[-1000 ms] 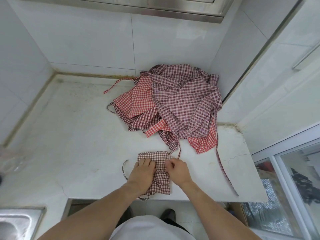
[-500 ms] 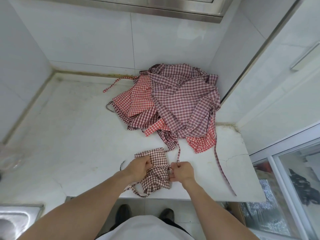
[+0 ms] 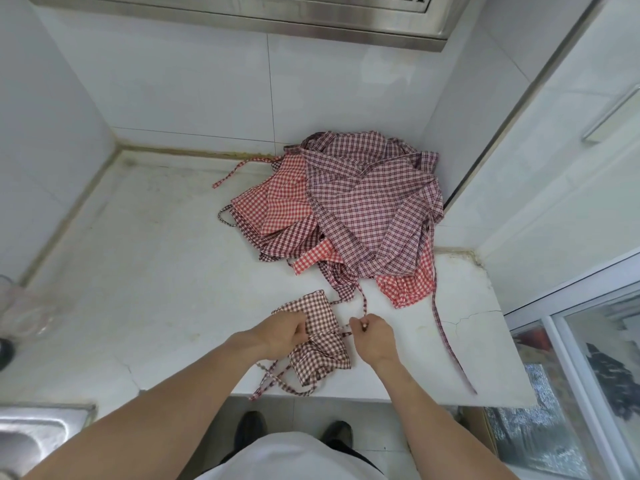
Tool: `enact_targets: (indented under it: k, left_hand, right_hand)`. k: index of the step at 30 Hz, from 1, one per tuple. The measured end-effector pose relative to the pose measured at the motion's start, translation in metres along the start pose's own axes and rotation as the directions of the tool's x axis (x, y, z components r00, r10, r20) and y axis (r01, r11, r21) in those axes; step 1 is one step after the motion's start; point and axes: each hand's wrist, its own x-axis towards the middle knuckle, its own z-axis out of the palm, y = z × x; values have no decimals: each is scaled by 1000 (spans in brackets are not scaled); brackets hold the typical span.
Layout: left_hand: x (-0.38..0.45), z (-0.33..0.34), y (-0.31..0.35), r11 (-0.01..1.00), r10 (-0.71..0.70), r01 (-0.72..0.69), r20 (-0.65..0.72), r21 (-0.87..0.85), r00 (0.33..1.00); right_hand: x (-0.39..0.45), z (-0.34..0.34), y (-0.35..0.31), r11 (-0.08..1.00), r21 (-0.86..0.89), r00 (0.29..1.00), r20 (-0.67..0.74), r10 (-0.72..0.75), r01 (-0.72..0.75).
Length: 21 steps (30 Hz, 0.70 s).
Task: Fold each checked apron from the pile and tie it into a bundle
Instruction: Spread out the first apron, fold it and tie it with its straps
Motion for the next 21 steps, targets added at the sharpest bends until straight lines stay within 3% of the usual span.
enact_targets:
  k: [2,7,10,14,16,18,21]
  left_hand:
    - [1,2,-1,999,-2,2,4,34,1000]
    - [5,6,0,995,35,-39,46,89,998]
    - [2,3,0,994,50,-56,78,88,996]
    - [-8,1,-12,999,37,-37,36,-3,999]
    - [-9,4,-14,999,28,-28,11,-27,1000]
    - [-10,8,-12,999,18,-20,-27,-47,999]
    - [-12,10,-6,998,-4,-2,-103,-60,995]
  right_hand:
    - [-1,-4,-9,984,177,1000,-15,-20,23]
    - [-13,-5,-42,834,550,981,142,-134,35]
    - [-21,7,-46,700,711,953,258,-160,-75]
    - [-13,6,-29,673,720,968,249,-28,-166]
    - [-11,5,-24,710,686,974,225,5,-162]
    - [-12,9,-25,806,588,983,179,-48,-67]
    - [-15,14,-30,933,310,957,163,-238,180]
